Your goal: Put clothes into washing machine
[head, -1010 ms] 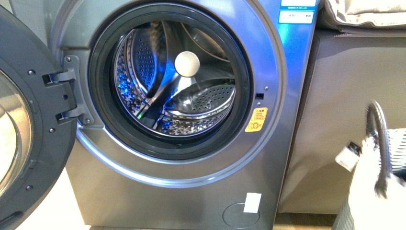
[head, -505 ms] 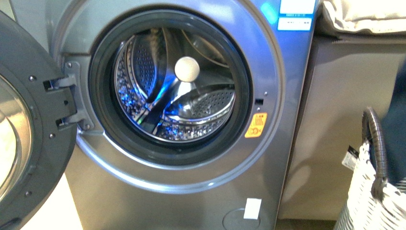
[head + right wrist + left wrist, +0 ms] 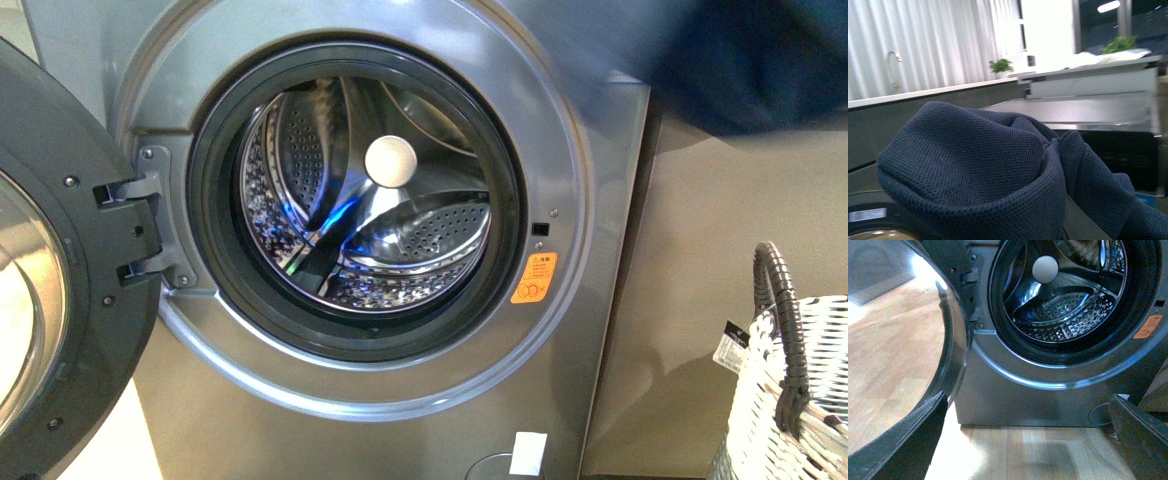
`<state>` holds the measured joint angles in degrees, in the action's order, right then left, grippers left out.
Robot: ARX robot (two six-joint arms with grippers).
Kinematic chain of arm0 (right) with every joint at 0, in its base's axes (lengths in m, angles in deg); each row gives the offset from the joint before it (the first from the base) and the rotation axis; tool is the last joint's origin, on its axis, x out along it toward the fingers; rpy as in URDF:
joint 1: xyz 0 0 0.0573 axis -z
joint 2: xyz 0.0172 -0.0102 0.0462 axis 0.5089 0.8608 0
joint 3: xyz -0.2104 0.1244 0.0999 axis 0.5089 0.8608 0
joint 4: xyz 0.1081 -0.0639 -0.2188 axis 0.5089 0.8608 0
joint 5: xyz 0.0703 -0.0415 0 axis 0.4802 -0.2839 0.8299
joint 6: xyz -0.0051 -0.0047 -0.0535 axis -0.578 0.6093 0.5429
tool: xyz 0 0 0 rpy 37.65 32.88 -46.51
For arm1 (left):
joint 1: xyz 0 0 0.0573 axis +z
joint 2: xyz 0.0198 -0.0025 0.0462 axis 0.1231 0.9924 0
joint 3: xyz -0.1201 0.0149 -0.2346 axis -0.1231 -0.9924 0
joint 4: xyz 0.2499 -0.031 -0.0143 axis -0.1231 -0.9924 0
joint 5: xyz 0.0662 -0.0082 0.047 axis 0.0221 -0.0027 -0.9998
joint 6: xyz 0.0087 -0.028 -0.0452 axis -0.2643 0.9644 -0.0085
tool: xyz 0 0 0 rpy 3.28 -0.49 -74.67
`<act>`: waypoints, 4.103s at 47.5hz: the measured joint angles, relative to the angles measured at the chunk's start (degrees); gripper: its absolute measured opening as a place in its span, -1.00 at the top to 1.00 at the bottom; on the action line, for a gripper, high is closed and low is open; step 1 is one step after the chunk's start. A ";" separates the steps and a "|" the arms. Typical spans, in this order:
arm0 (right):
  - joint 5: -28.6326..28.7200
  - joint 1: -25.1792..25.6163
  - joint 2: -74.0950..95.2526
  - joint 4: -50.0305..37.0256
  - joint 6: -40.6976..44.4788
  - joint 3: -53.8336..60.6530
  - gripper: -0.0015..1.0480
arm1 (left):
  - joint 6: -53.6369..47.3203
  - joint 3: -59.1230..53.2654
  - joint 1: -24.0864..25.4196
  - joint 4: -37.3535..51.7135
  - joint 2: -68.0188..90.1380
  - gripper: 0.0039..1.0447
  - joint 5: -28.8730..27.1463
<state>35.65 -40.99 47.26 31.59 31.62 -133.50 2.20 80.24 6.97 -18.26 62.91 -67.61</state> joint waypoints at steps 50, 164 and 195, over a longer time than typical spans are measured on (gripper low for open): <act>-6.12 -14.60 13.88 3.21 -0.79 -13.03 0.91 | 14.84 1.46 11.67 6.75 10.12 -0.88 27.85; -7.02 -14.49 13.86 3.10 -0.37 -13.00 0.91 | 1.77 83.91 -31.21 50.12 100.41 -0.88 -7.50; -6.05 -14.82 13.88 3.10 -0.42 -12.92 0.91 | 5.18 71.69 -27.02 57.18 93.26 0.47 -7.37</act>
<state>29.59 -55.81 61.14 34.70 31.20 -146.41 7.38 151.93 -20.04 38.92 156.18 -74.97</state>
